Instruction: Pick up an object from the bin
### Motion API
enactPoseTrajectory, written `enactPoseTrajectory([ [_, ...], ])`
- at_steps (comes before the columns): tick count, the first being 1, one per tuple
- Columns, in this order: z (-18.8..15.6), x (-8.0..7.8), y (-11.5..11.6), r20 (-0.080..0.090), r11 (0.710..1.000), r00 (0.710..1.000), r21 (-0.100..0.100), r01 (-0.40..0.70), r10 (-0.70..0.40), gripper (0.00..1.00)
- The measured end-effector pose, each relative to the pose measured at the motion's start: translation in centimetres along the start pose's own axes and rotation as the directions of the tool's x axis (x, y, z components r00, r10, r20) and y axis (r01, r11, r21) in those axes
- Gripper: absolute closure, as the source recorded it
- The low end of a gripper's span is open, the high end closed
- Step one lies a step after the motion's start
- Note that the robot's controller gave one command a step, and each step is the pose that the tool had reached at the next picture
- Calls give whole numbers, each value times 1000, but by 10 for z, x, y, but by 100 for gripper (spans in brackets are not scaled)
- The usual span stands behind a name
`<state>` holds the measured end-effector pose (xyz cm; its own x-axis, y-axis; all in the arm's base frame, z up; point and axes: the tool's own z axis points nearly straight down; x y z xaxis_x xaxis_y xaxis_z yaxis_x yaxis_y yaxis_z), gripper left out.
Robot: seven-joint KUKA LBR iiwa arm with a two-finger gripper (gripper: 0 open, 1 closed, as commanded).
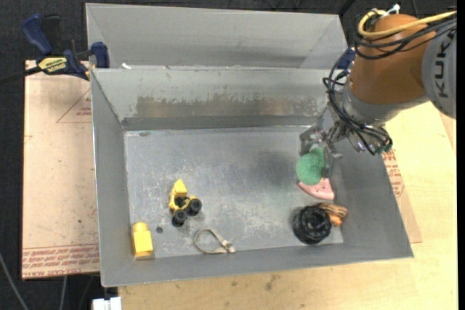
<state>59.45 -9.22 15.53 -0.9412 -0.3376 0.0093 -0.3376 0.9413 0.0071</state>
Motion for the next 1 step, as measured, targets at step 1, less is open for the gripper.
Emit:
enactPoseTrajectory([
  [1,-76,-11,-16,12,1000,1000,7,15,-15,100],
])
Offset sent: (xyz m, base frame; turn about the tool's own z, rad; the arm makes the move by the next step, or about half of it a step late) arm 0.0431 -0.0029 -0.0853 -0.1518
